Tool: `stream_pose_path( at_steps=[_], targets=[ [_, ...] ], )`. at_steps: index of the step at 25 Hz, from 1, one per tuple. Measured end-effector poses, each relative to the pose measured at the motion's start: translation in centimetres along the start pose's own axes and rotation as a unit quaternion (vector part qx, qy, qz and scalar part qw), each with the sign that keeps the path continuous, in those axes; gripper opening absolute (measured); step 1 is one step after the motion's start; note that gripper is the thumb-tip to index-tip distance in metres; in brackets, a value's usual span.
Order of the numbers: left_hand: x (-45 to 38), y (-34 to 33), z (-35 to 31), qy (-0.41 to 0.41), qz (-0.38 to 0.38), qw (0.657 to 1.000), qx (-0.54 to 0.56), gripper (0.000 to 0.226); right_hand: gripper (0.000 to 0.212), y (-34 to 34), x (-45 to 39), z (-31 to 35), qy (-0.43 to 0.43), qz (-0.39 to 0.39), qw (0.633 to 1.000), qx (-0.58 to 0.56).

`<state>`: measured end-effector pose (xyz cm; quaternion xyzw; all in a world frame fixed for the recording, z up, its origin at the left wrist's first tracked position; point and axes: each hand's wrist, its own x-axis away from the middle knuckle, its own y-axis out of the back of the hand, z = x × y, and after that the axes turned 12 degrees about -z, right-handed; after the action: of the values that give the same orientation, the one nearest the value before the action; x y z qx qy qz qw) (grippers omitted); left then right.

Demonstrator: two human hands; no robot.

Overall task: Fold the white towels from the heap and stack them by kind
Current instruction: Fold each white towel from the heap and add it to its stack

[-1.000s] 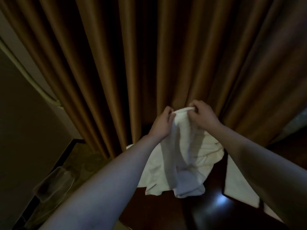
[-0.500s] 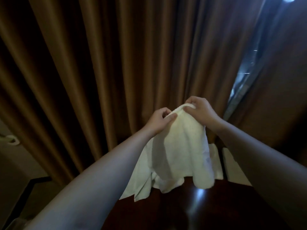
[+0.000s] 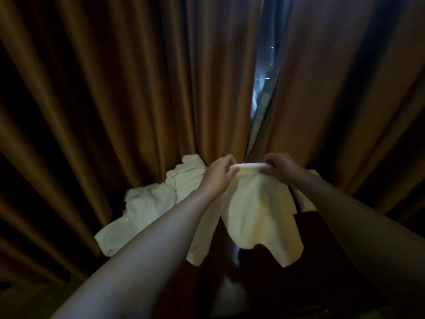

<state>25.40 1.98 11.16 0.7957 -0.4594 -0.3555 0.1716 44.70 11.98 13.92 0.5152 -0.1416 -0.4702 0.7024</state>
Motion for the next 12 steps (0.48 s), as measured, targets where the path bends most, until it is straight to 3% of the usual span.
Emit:
stream_pose_path(
  at_steps=[3,5,7,12],
  targets=[
    [-0.1,-3.6,-0.6,-0.027,-0.007,1.0,-0.009,0.009,0.008,-0.7,0.2,-4.3,0.047,-0.065,0.996,0.04],
    [0.8,-6.4,0.4,-0.03,0.014,0.999,-0.03,0.008,0.012,-2.1,1.1,-7.2,0.076,-0.075,0.993,0.048],
    [2.8,-10.1,2.4,-0.017,0.075,0.995,-0.059,0.01,0.013,-4.6,2.9,-10.6,0.093,-0.021,0.995,0.038],
    [10.1,-18.0,7.2,0.065,0.242,0.962,-0.105,0.017,0.029,-14.1,9.2,-18.1,0.034,0.23,0.972,-0.036]
  ],
)
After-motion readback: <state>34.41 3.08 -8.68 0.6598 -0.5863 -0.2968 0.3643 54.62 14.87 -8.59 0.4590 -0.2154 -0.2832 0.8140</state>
